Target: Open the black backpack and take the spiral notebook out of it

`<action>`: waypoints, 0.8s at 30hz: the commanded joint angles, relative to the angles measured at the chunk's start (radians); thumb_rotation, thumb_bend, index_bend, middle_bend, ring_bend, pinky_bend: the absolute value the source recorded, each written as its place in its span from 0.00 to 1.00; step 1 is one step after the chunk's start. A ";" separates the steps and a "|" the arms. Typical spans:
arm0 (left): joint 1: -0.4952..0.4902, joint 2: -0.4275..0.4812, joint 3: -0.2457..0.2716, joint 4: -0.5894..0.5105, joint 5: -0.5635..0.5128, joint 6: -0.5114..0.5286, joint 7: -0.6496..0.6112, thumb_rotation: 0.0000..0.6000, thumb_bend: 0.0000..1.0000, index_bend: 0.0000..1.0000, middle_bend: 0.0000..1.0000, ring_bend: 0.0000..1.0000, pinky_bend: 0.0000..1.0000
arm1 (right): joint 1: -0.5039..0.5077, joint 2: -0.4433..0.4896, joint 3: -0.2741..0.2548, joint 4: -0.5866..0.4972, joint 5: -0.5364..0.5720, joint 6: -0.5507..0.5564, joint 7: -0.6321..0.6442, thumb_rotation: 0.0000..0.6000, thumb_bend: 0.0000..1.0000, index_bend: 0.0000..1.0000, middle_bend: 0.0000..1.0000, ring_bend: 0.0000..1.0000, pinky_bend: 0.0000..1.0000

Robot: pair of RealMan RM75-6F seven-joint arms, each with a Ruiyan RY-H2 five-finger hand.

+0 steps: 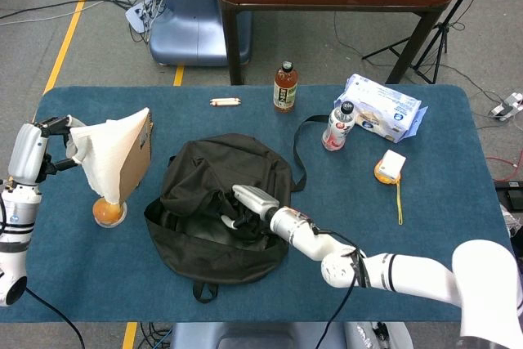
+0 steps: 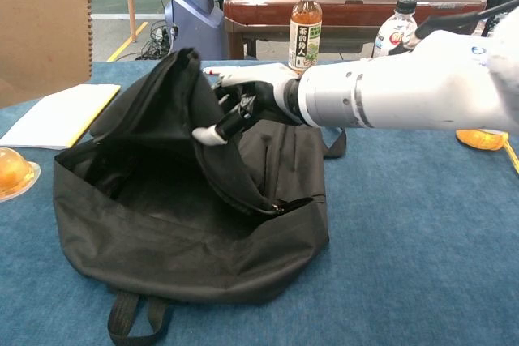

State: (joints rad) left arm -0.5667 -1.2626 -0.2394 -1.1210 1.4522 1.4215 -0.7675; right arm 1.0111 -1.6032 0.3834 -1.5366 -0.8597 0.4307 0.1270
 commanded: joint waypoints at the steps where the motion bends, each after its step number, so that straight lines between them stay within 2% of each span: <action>1: -0.014 -0.019 0.002 0.018 0.000 -0.025 0.007 1.00 0.63 0.77 0.82 0.72 0.51 | -0.039 0.095 0.000 -0.124 -0.139 -0.071 0.023 1.00 0.57 0.22 0.20 0.15 0.29; 6: -0.029 -0.064 0.027 0.037 0.035 -0.035 0.047 1.00 0.63 0.77 0.82 0.72 0.51 | -0.103 0.196 0.031 -0.246 -0.245 -0.045 0.075 1.00 0.57 0.19 0.19 0.13 0.26; 11: -0.036 -0.109 0.062 0.026 0.077 -0.028 0.116 1.00 0.63 0.76 0.81 0.72 0.51 | -0.186 0.299 0.058 -0.340 -0.337 0.038 0.134 1.00 0.57 0.21 0.25 0.13 0.26; 14: -0.041 -0.110 0.104 -0.030 0.112 -0.060 0.160 1.00 0.63 0.73 0.79 0.70 0.51 | -0.252 0.339 0.070 -0.374 -0.401 0.138 0.196 1.00 0.57 0.26 0.27 0.13 0.28; 18: -0.049 -0.100 0.132 -0.117 0.129 -0.104 0.206 1.00 0.59 0.68 0.75 0.66 0.51 | -0.294 0.383 0.066 -0.382 -0.454 0.212 0.245 1.00 0.57 0.27 0.27 0.13 0.28; 21: -0.058 -0.064 0.152 -0.202 0.134 -0.153 0.246 1.00 0.47 0.52 0.60 0.52 0.50 | -0.316 0.417 0.056 -0.385 -0.472 0.263 0.239 1.00 0.57 0.26 0.27 0.13 0.28; 24: -0.063 -0.017 0.163 -0.287 0.125 -0.197 0.292 1.00 0.36 0.32 0.39 0.35 0.41 | -0.334 0.450 0.048 -0.388 -0.466 0.305 0.230 1.00 0.57 0.26 0.25 0.13 0.28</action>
State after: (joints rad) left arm -0.6214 -1.3201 -0.0944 -1.3442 1.5778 1.2677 -0.5191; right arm 0.6906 -1.1693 0.4374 -1.9200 -1.3244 0.7161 0.3609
